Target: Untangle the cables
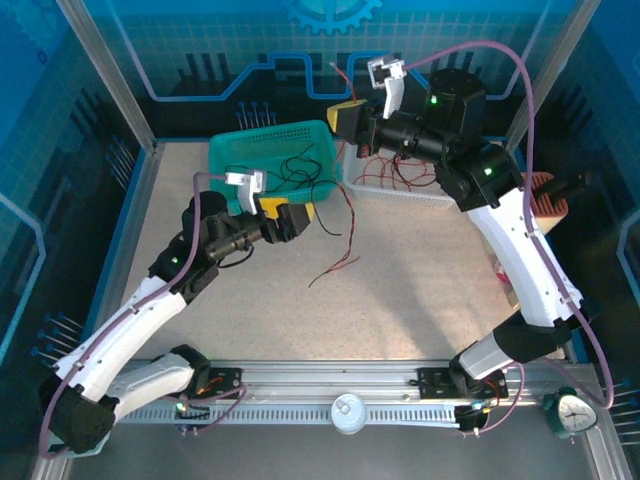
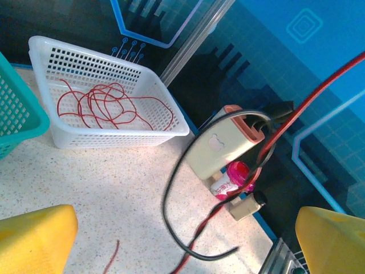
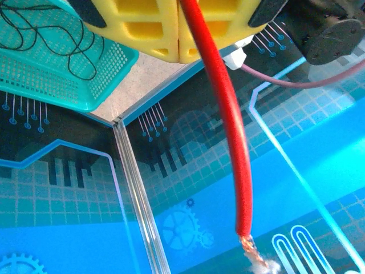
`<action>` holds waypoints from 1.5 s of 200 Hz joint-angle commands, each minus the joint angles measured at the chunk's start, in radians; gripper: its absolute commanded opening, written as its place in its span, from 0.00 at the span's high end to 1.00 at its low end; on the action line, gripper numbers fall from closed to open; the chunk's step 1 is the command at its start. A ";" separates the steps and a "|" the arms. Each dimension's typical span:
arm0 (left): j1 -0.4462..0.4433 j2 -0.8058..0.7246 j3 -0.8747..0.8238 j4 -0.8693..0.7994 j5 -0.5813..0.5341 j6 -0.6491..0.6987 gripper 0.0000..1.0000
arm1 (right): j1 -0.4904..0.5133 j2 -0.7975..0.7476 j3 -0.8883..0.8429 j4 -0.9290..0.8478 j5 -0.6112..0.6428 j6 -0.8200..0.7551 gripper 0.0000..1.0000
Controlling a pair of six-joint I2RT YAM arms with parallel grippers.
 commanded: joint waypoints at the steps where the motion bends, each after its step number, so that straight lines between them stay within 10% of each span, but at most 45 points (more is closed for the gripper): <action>1: 0.050 0.006 0.051 0.003 0.113 0.066 0.01 | -0.012 0.028 0.089 -0.084 -0.028 -0.011 1.00; 107: 0.153 0.102 0.089 0.154 0.410 0.070 0.01 | -0.064 0.046 0.132 -0.098 -0.138 0.056 1.00; 171: 0.100 0.161 0.080 0.383 0.315 -0.399 0.01 | -0.064 0.022 0.043 -0.038 -0.130 0.069 1.00; 233: 0.081 0.092 0.122 0.057 0.240 0.096 0.01 | -0.064 -0.017 -0.018 -0.001 -0.144 0.082 1.00; 300: 0.082 0.215 0.178 0.129 0.378 0.199 0.01 | -0.065 -0.056 -0.066 0.039 -0.161 0.114 1.00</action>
